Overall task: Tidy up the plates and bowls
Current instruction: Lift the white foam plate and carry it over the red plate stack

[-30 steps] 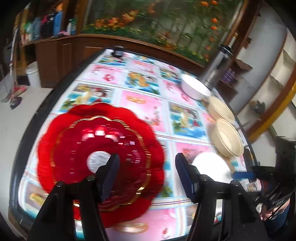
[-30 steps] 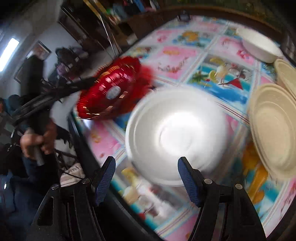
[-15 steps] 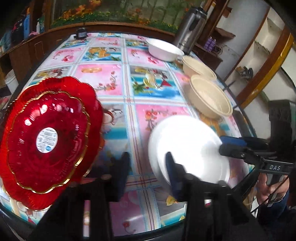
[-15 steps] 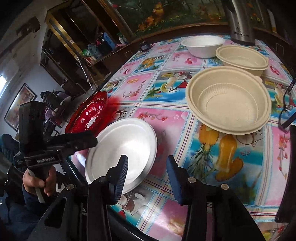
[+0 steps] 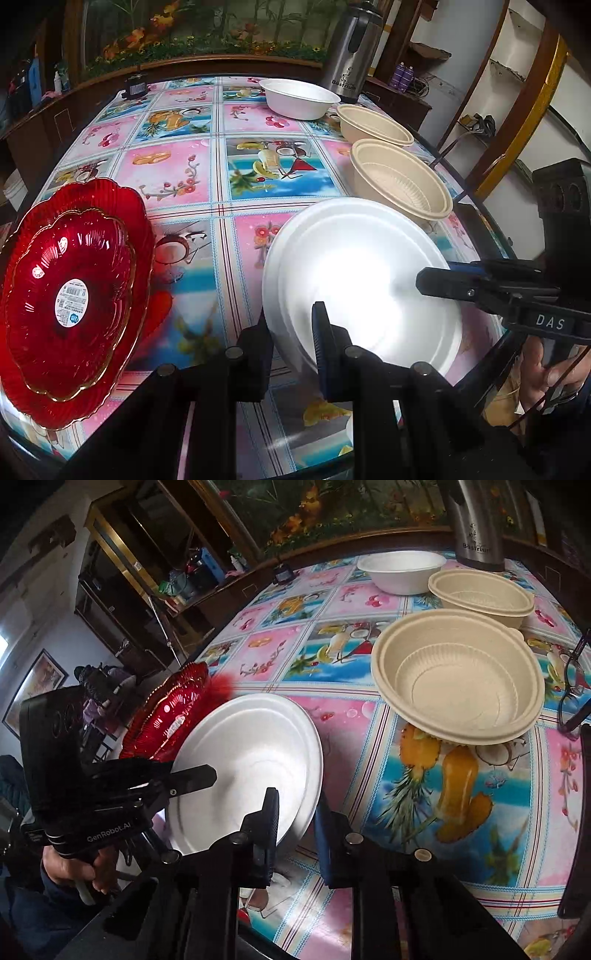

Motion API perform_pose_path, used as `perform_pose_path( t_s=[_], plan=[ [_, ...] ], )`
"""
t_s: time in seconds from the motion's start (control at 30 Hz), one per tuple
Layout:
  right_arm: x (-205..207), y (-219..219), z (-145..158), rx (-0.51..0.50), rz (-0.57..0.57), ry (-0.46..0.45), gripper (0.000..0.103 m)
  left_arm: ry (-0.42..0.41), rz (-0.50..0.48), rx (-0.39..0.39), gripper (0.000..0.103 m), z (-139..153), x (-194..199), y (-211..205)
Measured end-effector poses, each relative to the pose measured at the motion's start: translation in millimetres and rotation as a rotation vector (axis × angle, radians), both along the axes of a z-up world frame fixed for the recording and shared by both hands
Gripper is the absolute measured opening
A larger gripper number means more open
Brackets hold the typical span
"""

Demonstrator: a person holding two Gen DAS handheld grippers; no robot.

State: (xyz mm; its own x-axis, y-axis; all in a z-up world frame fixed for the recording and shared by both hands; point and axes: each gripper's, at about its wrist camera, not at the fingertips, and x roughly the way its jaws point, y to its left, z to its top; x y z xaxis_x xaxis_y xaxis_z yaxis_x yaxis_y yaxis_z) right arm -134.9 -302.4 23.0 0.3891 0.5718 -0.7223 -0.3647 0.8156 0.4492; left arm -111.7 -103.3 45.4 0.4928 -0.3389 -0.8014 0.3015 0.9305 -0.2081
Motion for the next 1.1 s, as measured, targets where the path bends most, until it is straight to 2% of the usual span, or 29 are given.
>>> perform_pose_path(
  t_s=[0.43, 1.1],
  plan=[
    [-8, -4, 18, -0.004, -0.030, -0.031, 0.020, -0.047, -0.020, -0.016, 0.018, 20, -5, -2],
    [10, 31, 32, 0.012, 0.023, -0.039, 0.020, -0.096, 0.062, -0.048, 0.020, 39, -3, 38]
  ],
)
